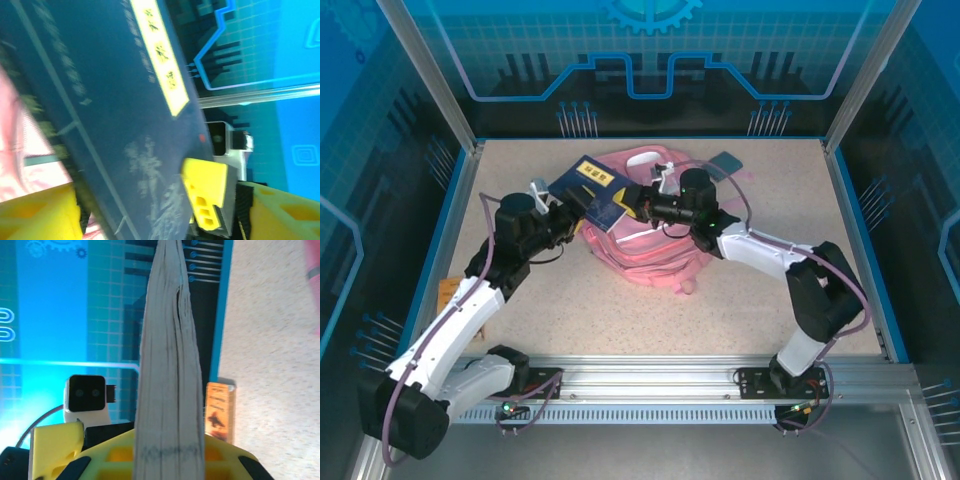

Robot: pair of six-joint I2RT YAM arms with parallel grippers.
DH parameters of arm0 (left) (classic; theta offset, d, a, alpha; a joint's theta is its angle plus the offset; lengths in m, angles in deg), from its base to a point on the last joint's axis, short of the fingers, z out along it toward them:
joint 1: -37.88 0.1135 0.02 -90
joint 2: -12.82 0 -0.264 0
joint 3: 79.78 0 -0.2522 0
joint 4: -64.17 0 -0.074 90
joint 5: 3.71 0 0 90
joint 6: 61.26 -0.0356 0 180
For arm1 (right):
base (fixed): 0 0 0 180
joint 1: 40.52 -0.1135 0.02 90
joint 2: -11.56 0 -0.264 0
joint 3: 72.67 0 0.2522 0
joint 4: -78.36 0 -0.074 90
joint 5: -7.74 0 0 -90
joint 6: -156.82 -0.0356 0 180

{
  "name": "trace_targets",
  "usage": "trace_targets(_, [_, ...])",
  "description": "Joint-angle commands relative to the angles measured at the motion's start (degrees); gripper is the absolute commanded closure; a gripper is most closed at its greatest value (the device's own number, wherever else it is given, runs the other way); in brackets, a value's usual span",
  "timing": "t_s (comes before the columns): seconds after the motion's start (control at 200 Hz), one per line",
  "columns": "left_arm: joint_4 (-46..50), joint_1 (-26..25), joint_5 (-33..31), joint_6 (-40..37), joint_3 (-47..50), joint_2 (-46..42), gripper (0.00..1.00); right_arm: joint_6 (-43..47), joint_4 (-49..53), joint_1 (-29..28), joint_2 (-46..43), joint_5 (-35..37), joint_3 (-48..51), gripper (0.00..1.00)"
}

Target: Pack the student bag

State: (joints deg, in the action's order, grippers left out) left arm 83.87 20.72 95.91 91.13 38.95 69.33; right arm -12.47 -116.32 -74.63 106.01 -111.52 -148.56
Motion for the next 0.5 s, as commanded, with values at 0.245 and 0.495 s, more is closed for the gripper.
trace_targets(0.245, [18.6, -2.7, 1.5, -27.5, -7.5, 6.1, 0.02, 25.9, 29.8, 7.4, -16.3, 11.4, 0.3, 0.93])
trace_targets(0.495, [25.7, -11.4, -4.7, -39.4, -15.7, 15.8, 0.01, 33.2, 45.6, 12.6, -24.0, 20.7, -0.9, 0.92])
